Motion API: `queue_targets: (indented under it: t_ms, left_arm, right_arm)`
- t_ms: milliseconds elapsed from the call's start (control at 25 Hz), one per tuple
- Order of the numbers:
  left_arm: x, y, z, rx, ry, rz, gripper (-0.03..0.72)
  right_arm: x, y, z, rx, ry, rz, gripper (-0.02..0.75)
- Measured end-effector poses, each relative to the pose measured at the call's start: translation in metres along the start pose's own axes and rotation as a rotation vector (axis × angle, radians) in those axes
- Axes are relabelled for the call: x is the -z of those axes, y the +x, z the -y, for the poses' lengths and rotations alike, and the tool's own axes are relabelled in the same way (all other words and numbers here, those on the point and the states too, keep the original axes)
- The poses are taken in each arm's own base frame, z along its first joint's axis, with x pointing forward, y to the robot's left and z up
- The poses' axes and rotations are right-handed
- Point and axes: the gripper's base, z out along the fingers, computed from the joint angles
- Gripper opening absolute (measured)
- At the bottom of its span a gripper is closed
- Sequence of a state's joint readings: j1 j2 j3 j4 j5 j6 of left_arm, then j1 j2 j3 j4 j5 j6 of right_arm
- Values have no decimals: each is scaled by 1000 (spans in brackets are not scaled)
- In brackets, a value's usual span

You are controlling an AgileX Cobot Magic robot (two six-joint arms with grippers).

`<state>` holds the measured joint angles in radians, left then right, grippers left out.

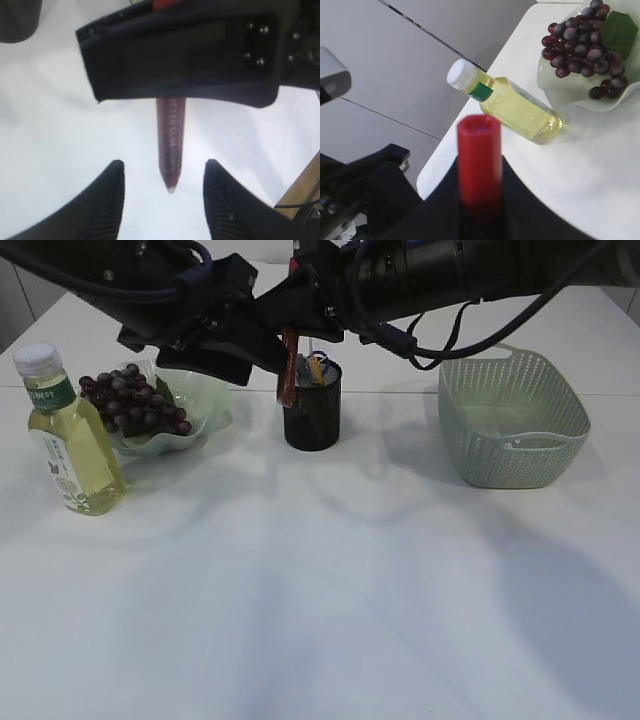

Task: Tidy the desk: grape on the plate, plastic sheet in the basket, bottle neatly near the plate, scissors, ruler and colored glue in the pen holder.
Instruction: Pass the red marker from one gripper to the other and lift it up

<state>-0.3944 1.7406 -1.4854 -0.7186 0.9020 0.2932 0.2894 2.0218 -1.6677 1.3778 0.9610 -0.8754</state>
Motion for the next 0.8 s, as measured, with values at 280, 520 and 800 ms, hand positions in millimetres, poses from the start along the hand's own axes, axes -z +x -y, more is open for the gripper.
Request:
queue_targets:
  t_ms: [280, 520, 800]
  left_arm:
    - [16, -4, 3, -93, -40, -84, 375]
    - [23, 3, -2, -146, -135, -215, 376]
    - [28, 9, -15, -134, -283, -291, 362]
  right_arm:
    - [0, -2, 8, 68, 91, 12, 122]
    - [3, -4, 16, 193, 213, -32, 121]
    - [12, -16, 17, 326, 358, -115, 121]
